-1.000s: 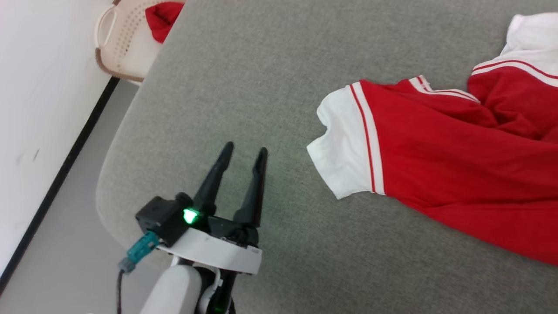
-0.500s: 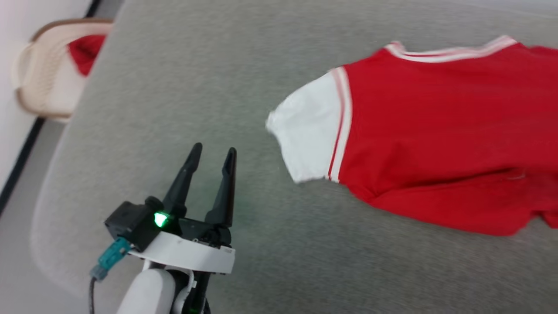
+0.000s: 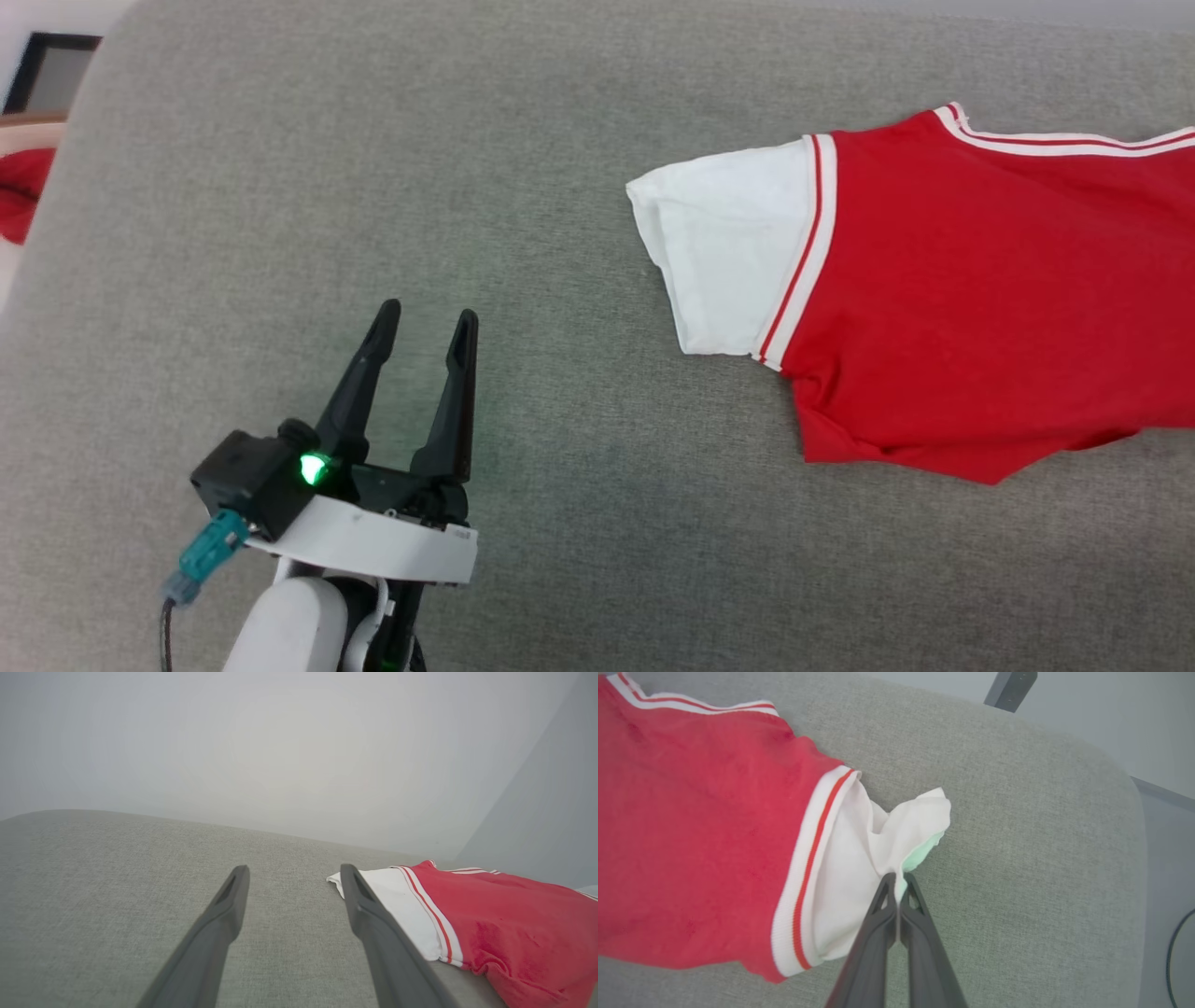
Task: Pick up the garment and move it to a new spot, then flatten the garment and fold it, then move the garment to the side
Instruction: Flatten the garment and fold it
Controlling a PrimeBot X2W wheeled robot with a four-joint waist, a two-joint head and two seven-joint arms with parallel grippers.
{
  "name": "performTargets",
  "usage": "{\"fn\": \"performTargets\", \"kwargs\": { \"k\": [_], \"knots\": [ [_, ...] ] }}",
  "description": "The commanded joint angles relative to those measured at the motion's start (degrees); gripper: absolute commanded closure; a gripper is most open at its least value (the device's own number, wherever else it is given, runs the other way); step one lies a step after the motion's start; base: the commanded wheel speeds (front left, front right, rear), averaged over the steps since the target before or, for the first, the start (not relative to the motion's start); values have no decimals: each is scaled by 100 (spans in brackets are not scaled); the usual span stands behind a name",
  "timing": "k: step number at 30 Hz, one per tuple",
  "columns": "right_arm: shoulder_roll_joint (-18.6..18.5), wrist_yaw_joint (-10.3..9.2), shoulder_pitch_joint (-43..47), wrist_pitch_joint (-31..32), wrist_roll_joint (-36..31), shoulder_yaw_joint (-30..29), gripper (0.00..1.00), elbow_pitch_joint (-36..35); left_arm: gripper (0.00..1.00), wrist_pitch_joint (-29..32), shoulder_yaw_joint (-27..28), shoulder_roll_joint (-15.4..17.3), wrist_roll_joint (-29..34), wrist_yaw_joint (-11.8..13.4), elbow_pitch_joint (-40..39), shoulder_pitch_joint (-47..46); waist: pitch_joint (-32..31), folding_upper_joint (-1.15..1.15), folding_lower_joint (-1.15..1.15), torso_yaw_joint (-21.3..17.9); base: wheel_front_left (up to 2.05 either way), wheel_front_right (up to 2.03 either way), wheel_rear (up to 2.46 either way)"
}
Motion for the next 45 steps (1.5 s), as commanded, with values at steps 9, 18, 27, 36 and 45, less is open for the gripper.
{"fn": "performTargets", "kwargs": {
  "k": [9, 18, 27, 36, 45],
  "knots": [
    [850, -6, 485, -568, 27, -68, 68, 1087, 0, 158, -31, 136, -43, 12, 71, -109, 9, 0, 0, -56, 0, 0, 0],
    [1612, -6, 775, -1723, -24, -427, 0, 2012, 0, 685, 68, 786, 61, -46, -59, -426, -323, 0, 0, -322, 0, 0, 0],
    [2411, -6, 1293, -2142, -737, -1784, 0, 1775, 0, 1959, -149, 1728, -229, -124, -239, -1091, -641, 0, 0, -901, 0, 0, 0],
    [3555, -6, 2886, -2147, -2528, -4218, 0, 774, 0, 4126, -1246, 2263, -1602, -149, 379, -2345, -641, 0, 0, -1425, 0, 0, 0],
    [4567, -6, 3756, -1798, -3885, -5528, 0, -487, 0, 5566, -2418, 2649, -2323, -145, 1394, -3930, -141, 0, 0, -1958, 0, 0, 0]
  ]
}}
